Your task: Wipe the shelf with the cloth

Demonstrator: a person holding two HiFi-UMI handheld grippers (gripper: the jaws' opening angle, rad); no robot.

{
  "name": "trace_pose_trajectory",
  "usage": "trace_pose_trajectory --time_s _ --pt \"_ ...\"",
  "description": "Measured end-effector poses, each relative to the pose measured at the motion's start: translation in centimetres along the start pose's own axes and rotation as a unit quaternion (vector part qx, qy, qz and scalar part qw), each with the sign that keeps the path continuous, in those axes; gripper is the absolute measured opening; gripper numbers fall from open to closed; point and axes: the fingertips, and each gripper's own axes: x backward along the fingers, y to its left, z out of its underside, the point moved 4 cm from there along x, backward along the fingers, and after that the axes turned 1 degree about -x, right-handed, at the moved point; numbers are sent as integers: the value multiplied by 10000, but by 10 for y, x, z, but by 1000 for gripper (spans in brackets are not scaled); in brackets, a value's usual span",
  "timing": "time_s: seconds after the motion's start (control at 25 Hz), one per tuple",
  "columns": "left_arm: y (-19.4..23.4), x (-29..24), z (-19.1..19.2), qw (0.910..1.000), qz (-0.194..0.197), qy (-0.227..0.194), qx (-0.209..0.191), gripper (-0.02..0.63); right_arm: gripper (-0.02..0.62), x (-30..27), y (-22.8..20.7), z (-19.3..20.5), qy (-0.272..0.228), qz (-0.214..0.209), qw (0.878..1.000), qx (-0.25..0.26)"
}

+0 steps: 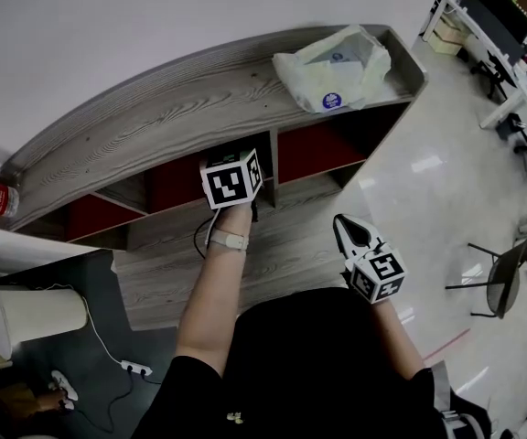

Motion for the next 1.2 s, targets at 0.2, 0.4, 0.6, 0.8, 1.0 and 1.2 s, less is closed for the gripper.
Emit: trace_pose_trajectory --time_s 0.2,0.4,0.6,0.8,1.0,1.2 --pt "6 31 7 9993 133 -155 -300 152 -2 -4 20 5 53 -181 9998 58" --pt "21 84 7 9950 271 -647 -706 152 -3 -16 50 -3 57 -484 9987 177" --pt "41 140 14 9886 591 -1202 -691 150 -3 -37 85 -13 56 -885 9955 347" --pt "68 194 35 9843 592 -1508 -705 149 -2 -57 130 -20 61 -1349 9895 521" --pt "103 239 59 9825 394 -1785 -362 147 -2 -74 169 -21 77 -1908 9778 865" --pt "125 273 90 9833 111 -1804 -210 147 -3 -91 199 -25 49 -2360 9663 1029"
